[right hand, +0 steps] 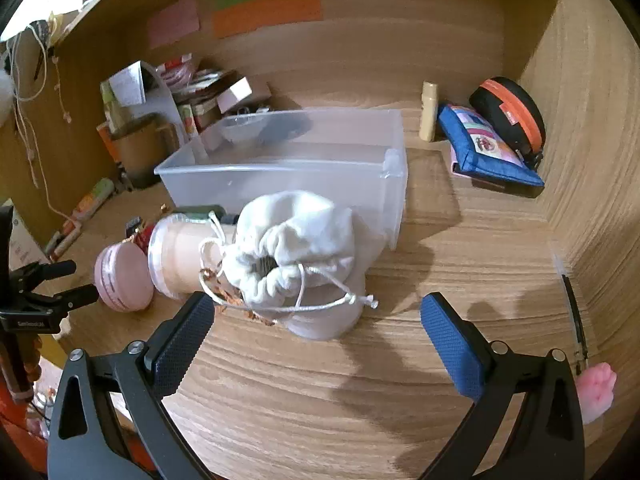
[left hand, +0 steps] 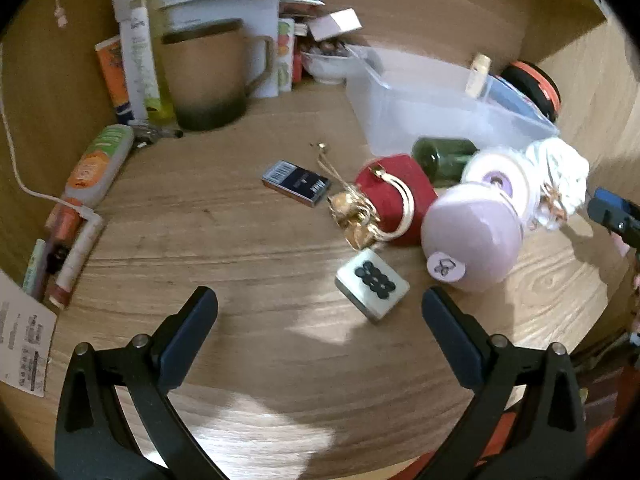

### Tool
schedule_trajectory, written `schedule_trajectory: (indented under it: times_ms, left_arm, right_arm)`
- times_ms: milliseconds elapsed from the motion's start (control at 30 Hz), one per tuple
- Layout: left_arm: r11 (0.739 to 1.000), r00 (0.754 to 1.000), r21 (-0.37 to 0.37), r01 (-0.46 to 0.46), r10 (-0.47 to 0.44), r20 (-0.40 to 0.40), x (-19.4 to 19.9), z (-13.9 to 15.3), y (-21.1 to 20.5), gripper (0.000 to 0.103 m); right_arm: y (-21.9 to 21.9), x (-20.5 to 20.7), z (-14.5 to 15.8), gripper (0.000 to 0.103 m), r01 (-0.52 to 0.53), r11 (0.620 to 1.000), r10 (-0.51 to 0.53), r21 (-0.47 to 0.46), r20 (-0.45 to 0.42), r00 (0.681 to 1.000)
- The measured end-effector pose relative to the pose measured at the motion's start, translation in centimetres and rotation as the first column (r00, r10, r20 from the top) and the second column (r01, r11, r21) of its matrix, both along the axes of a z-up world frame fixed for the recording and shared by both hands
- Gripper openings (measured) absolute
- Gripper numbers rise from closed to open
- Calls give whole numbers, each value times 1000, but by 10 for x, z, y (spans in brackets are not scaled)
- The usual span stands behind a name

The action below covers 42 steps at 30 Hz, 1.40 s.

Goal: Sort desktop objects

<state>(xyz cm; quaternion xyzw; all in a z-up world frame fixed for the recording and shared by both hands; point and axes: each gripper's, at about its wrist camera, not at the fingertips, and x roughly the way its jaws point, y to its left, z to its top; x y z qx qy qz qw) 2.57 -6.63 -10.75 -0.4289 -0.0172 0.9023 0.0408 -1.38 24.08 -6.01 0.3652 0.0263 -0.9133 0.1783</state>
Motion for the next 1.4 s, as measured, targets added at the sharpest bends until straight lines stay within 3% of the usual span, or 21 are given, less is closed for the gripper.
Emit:
schedule_trajectory:
  times_ms: [267,367,533,667,1000,1100,1200,1400]
  left_arm:
    - [998,998,-12,55,-54,9,-5,-4,13,102]
    - [997,997,-14,77,-77,26,-10,-6,15,87]
    - [996,996,-24,85,-84,25,-14,-5,18,84]
    - [994,996,-61,86,-85,13,-16,-6,22,75]
    - [992,994,-62,111,-111,-8,-18,-4,26,46]
    - [991,993,-65,120,-121,-11,-17,-4,28,40]
    - [990,992,-66,127,-128,-9,-16,-4,29,40]
    - [989,992,-73,128,-129,-8,-14,-4,29,40]
  right_arm:
    - [-8,-10,-11,103,-21,999,20,28,31,999]
    - [-10,-15,-13,103,-24,999,23,48,30,999]
    - [-12,-27,-18,103,-43,998,40,48,58,998]
    - [-12,-34,-21,103,-44,998,40,53,75,996]
    - [-12,-41,-23,100,-58,997,54,49,73,996]
    - [-13,-43,-25,93,-69,997,66,25,86,994]
    - [-16,-45,-29,79,-84,996,83,4,107,991]
    - [-11,-43,-30,65,-67,998,68,-13,102,993]
